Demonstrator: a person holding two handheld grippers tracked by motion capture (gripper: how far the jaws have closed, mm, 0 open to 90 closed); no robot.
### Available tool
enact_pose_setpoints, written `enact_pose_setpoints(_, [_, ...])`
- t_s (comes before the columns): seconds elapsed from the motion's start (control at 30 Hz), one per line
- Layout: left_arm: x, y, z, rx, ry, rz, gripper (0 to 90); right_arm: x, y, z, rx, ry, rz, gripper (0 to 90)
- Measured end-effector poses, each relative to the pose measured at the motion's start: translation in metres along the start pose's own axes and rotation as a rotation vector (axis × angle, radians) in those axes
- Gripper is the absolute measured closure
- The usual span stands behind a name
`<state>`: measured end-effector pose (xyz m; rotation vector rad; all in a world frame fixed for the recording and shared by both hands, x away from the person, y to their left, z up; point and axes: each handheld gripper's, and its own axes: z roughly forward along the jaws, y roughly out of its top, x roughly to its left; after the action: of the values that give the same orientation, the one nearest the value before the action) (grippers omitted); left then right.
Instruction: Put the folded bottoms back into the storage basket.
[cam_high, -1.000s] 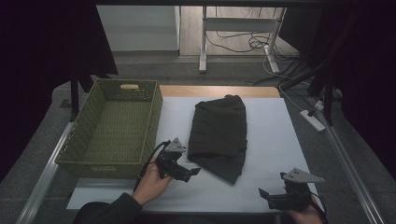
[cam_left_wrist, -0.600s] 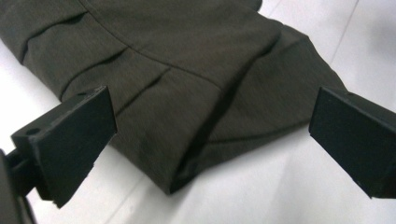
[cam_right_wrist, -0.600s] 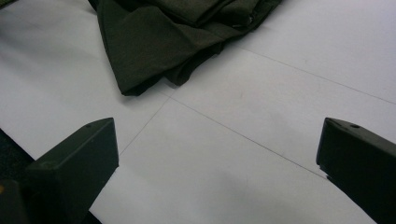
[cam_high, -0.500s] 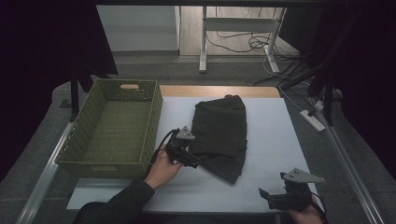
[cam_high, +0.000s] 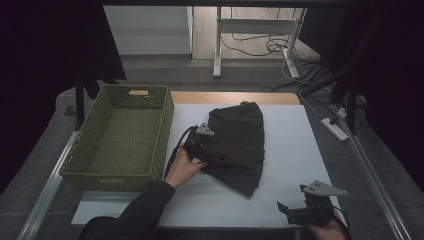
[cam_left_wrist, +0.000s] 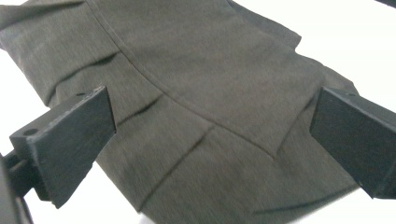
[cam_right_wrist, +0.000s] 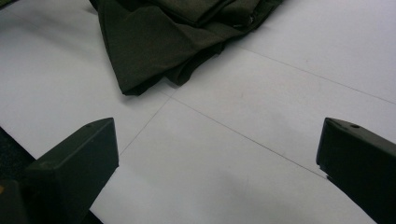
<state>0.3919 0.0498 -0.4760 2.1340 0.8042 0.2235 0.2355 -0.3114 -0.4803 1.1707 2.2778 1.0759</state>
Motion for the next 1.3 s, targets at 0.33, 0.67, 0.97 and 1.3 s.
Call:
enact_pose_setpoints(0.33, [0.018, 0.021, 0.02, 0.006, 0.041, -0.022, 0.4, 0.0, 0.0, 0.0, 0.005, 0.005, -0.004, 0.0])
enact_pose_setpoints(0.67, [0.048, 0.036, 0.039, 0.039, 0.113, -0.069, 1.0, 0.001, 0.0, 0.001, 0.007, 0.013, -0.012, 0.0])
enact_pose_setpoints(0.97, [0.072, 0.038, 0.055, 0.075, 0.131, -0.095, 0.9, 0.001, 0.0, 0.001, 0.011, 0.021, -0.017, 0.0])
enact_pose_setpoints(1.3, [0.096, 0.041, 0.071, 0.124, 0.159, -0.121, 0.3, 0.0, 0.0, 0.001, 0.013, 0.026, -0.017, 0.0])
